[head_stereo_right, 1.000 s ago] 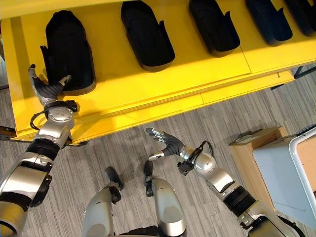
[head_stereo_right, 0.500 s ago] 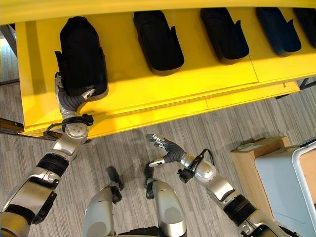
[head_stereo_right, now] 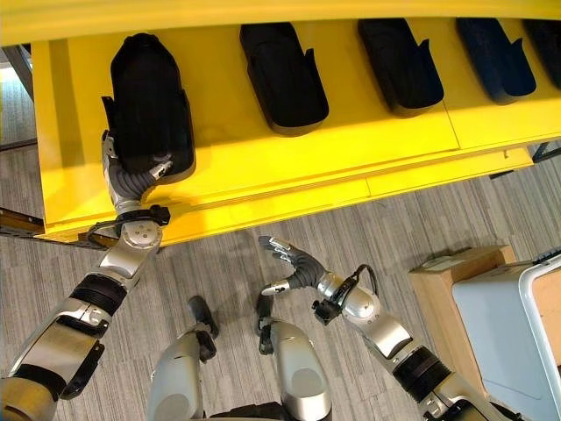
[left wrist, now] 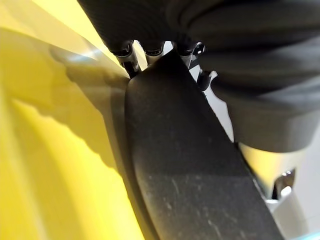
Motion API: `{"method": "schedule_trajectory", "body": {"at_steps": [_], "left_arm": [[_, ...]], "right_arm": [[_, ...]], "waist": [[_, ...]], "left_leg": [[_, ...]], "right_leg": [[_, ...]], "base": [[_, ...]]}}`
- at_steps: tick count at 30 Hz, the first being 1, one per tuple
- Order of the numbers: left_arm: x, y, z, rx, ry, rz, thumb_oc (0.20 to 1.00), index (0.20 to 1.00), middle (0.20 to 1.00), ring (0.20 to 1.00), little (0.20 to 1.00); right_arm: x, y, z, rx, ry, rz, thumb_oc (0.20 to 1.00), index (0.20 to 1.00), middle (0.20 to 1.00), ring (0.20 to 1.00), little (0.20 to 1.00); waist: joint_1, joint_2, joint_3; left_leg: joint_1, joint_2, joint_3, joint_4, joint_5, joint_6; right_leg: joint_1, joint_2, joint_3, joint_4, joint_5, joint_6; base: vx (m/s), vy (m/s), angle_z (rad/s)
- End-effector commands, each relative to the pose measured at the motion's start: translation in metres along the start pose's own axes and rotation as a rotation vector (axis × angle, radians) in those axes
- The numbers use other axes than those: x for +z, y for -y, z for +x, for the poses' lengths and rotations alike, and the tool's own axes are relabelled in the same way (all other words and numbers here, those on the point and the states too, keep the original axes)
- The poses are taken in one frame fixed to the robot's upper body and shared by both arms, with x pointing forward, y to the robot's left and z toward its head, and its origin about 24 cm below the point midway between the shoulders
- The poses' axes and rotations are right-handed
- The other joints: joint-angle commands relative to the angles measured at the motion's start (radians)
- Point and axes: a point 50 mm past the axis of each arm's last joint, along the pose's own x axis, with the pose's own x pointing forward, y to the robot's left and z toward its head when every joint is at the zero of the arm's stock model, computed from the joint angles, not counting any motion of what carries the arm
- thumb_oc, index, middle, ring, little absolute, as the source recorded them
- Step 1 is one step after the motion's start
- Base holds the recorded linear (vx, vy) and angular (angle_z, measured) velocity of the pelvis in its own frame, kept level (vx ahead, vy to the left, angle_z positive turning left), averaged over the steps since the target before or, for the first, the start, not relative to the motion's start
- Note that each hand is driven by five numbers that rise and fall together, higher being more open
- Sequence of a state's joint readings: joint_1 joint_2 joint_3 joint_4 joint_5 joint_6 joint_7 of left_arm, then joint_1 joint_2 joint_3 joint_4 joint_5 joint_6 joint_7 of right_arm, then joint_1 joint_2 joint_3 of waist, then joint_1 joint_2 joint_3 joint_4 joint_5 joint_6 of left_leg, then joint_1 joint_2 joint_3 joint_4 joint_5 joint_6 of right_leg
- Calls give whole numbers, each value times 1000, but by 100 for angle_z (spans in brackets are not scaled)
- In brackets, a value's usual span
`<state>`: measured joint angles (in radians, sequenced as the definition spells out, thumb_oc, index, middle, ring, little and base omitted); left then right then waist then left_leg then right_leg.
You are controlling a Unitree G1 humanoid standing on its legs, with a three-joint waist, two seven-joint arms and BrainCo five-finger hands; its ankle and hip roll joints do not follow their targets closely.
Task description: Move parts from the plastic box to the shelf.
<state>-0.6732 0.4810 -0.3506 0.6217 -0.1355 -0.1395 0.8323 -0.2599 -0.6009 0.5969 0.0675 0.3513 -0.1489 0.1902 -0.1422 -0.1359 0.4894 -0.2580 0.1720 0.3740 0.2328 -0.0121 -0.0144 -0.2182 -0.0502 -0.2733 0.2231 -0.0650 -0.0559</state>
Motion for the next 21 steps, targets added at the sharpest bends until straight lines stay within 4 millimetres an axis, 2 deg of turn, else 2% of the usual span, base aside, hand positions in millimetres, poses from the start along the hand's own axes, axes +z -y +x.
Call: {"method": "schedule_trajectory", "body": {"at_steps": [1, 9, 21], "left_arm": [[-28, 0, -23, 12, -116, -11, 1000, 1000, 1000, 1000, 1000], [-17, -8, -12, 144, -96, -108, 1000, 1000, 1000, 1000, 1000], [-26, -7, -29, 158, -155, -179, 1000, 1000, 1000, 1000, 1000]], "right_arm": [[15, 1, -3, -41, 109, -7, 1000, 1000, 1000, 1000, 1000], [13, -1, -5, -64, 110, -19, 1000, 1000, 1000, 1000, 1000], [11, -4, -7, -73, 112, -24, 1000, 1000, 1000, 1000, 1000]], "waist": [[18, -4, -40], [14, 3, -50], [27, 11, -70]], "left_leg": [[29, 138, -9, 73, 78, -145], [45, 136, -4, 64, 79, -145], [68, 128, -8, 52, 82, -141]], "right_leg": [[15, -58, -6, -25, 24, 120], [30, -59, -9, -31, 20, 119], [70, -62, -17, -47, 16, 117]], "base": [[0, 0, 0], [0, 0, 0], [0, 0, 0]]}}
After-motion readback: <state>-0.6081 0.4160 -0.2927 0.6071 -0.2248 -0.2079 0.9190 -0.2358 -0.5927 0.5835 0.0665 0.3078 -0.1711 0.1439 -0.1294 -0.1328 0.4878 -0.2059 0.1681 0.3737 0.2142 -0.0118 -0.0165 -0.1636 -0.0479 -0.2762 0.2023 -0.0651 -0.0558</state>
